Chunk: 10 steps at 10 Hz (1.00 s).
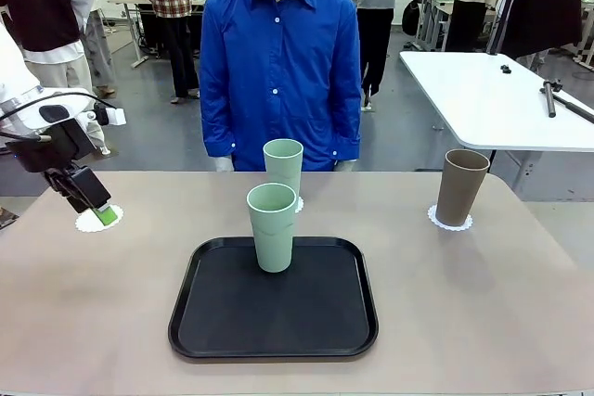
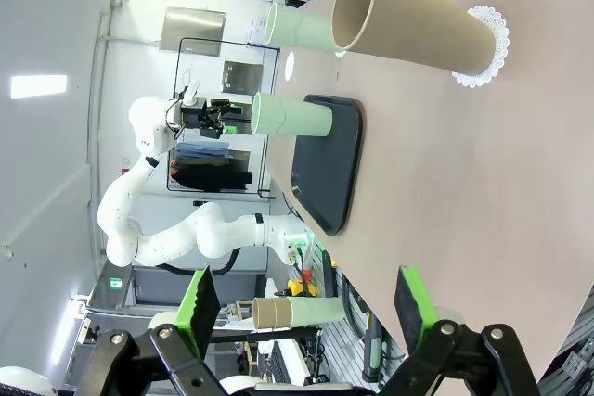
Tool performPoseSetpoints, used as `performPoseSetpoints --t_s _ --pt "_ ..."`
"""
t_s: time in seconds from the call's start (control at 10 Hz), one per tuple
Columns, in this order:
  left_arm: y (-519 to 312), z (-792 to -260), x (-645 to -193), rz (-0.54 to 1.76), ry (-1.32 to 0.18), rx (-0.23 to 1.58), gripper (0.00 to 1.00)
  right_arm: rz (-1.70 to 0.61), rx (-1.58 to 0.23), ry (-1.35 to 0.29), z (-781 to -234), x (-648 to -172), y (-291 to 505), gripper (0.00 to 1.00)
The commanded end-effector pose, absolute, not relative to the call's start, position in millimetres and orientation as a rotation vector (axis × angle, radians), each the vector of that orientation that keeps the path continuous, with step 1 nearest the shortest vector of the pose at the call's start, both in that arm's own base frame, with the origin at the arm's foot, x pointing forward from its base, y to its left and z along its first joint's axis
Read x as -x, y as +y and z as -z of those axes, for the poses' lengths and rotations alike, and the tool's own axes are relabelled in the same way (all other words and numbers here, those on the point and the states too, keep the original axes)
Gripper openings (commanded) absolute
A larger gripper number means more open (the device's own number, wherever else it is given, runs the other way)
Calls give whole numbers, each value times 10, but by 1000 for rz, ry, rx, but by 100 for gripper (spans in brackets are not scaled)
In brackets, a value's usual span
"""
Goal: Place coasters on the table and set cups on them.
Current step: Take one Reusable plastic cup from the Flat Tray and place it on a coaster set by the human.
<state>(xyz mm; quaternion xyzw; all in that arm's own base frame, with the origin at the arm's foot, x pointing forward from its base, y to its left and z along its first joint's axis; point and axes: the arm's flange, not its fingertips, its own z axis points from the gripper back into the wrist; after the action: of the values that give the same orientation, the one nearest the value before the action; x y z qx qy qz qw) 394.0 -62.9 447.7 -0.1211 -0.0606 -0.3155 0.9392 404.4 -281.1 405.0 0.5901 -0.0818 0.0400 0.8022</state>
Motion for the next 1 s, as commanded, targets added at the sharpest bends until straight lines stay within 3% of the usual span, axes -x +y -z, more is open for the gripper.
performPoseSetpoints --t_s 0.0,0.3,0.5,0.9 --pt "-713 -4621 -4179 797 -246 188 100 -81 -1263 -174 -4047 -4049 -2810 100" --pt "-1172 -4758 -4571 1110 -440 200 100 -81 -1263 -174 -4047 -4049 -2810 100" --pt "-1367 -4743 -4861 1274 -473 472 100 -81 -1263 -174 -4047 -4049 -2810 100" --pt "-1349 -4396 -4962 1374 -616 939 100 -81 -1263 -174 -4047 -4049 -2810 100"
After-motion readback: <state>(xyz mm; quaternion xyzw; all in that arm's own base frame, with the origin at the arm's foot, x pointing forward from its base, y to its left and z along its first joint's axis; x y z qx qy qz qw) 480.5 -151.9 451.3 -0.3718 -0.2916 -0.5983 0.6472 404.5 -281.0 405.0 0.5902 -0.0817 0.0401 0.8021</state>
